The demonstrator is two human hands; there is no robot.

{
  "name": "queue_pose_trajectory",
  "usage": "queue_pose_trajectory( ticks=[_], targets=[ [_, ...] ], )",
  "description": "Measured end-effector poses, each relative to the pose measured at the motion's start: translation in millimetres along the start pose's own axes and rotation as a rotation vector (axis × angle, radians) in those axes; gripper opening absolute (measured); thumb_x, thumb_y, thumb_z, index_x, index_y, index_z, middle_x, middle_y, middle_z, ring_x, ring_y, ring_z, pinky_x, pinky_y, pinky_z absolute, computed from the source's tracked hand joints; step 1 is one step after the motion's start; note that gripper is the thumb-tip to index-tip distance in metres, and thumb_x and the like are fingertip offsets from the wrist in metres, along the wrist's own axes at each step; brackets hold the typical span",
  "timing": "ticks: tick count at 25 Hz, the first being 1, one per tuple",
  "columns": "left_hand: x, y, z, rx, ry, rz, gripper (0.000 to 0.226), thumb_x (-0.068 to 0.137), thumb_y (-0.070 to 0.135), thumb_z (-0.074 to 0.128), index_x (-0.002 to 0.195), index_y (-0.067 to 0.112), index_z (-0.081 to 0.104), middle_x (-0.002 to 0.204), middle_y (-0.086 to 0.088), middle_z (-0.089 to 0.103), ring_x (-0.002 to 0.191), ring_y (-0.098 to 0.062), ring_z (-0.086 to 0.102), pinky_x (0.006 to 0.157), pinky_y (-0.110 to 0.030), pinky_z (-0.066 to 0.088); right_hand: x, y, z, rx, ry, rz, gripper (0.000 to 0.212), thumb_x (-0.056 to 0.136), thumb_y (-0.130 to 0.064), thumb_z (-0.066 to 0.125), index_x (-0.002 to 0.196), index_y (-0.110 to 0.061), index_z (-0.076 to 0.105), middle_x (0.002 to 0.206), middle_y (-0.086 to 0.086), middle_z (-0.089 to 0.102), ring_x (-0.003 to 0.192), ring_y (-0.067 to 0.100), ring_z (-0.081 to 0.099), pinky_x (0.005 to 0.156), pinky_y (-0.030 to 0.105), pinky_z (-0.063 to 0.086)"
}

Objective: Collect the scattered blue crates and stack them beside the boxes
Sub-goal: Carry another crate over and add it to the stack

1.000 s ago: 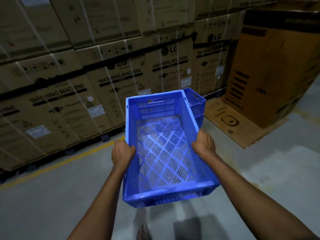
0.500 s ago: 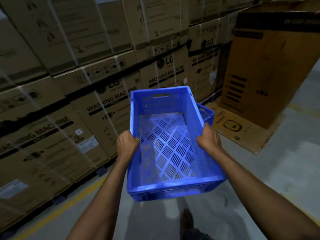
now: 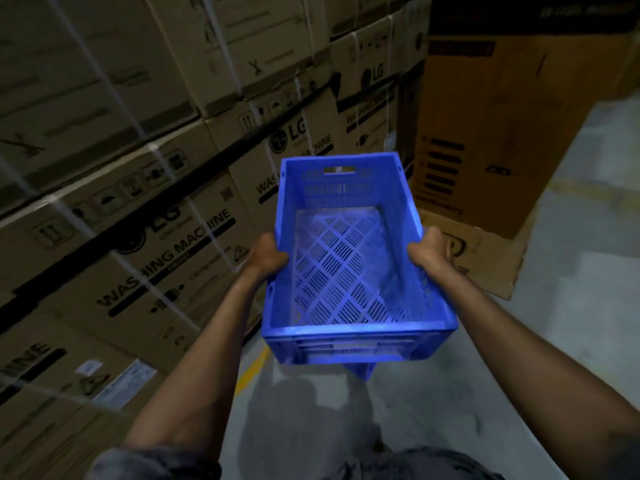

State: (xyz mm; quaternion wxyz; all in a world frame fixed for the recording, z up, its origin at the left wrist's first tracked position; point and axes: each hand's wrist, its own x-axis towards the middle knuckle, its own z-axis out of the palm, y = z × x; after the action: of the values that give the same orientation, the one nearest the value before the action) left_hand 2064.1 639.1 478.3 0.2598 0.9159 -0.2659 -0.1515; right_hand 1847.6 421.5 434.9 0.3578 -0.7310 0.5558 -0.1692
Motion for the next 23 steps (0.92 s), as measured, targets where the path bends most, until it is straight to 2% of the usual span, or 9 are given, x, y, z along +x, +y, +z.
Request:
queue_pose_trajectory(
  ticks=[3,6,8,11,13,15,17,19,23],
  targets=[
    [53,0,0,-0.125,-0.063,0.068,0.054,0.07,0.01,0.059,0.123,0.004,0.057,0.11,-0.018,0.066,0.1,-0.032,0.067,0.079,-0.041,0.057,22,-16,10,0.026,-0.031,0.043,0.03,0.074,-0.015,0.058,0.102,-0.013,0.068,0.092,0.014,0.067,0.091,0.035,0.068,0.069,0.032,0.046],
    [103,-2,0,-0.18,-0.123,0.143,0.053,0.071,0.006,0.055,0.123,0.007,0.058,0.106,-0.015,0.066,0.096,-0.03,0.066,0.08,-0.044,0.058,34,-26,26,0.06,-0.012,0.082,0.034,0.068,-0.017,0.053,0.099,-0.014,0.067,0.089,0.013,0.069,0.077,0.032,0.068,0.064,0.033,0.051],
    [135,-7,-4,-0.195,-0.178,0.187,0.053,0.068,0.008,0.055,0.122,0.007,0.059,0.108,-0.018,0.067,0.098,-0.033,0.067,0.081,-0.047,0.057,43,-25,48,0.059,0.006,0.106,0.04,0.063,-0.018,0.051,0.1,-0.015,0.065,0.09,0.013,0.07,0.077,0.034,0.069,0.066,0.041,0.058],
    [178,-21,-10,-0.178,-0.187,0.289,0.053,0.078,-0.001,0.059,0.13,0.006,0.054,0.116,-0.016,0.063,0.105,-0.029,0.063,0.081,-0.039,0.051,38,-35,78,0.008,-0.026,0.088,0.069,0.065,-0.016,0.056,0.133,-0.022,0.044,0.111,0.014,0.063,0.097,0.038,0.065,0.079,0.051,0.058],
    [208,-40,-16,-0.18,-0.222,0.479,0.063,0.082,-0.006,0.058,0.142,0.008,0.045,0.126,-0.006,0.055,0.109,-0.017,0.056,0.082,-0.03,0.043,18,-58,106,-0.1,0.025,0.044,0.086,0.075,-0.013,0.061,0.15,-0.027,0.023,0.128,0.02,0.051,0.111,0.042,0.057,0.09,0.048,0.053],
    [240,-63,-18,-0.091,-0.296,0.666,0.069,0.08,-0.007,0.055,0.145,0.012,0.042,0.129,-0.007,0.052,0.103,-0.018,0.057,0.079,-0.029,0.042,-2,-80,140,-0.231,0.098,0.082,0.077,0.086,-0.012,0.058,0.154,-0.023,0.026,0.13,0.026,0.041,0.113,0.046,0.053,0.092,0.047,0.05],
    [269,-86,-18,0.017,-0.343,0.686,0.065,0.071,-0.003,0.053,0.135,0.01,0.054,0.116,-0.021,0.054,0.094,-0.036,0.062,0.074,-0.035,0.044,-19,-102,172,-0.327,0.154,0.151,0.055,0.087,-0.013,0.056,0.142,-0.012,0.045,0.126,0.026,0.039,0.111,0.048,0.053,0.091,0.05,0.05],
    [286,-99,-16,0.086,-0.365,0.669,0.066,0.07,-0.008,0.052,0.134,0.007,0.055,0.12,-0.03,0.05,0.107,-0.044,0.056,0.084,-0.037,0.042,-32,-112,194,-0.363,0.158,0.227,0.047,0.087,-0.015,0.058,0.132,-0.006,0.049,0.124,0.024,0.039,0.109,0.047,0.051,0.089,0.05,0.051],
    [330,-95,-1,0.132,-0.467,0.711,0.069,0.072,-0.002,0.055,0.14,0.006,0.051,0.128,-0.034,0.052,0.115,-0.046,0.055,0.087,-0.04,0.048,-27,-118,209,-0.404,0.194,0.327,0.05,0.088,-0.017,0.058,0.135,-0.004,0.047,0.124,0.025,0.041,0.11,0.047,0.051,0.091,0.048,0.05]
  ],
)
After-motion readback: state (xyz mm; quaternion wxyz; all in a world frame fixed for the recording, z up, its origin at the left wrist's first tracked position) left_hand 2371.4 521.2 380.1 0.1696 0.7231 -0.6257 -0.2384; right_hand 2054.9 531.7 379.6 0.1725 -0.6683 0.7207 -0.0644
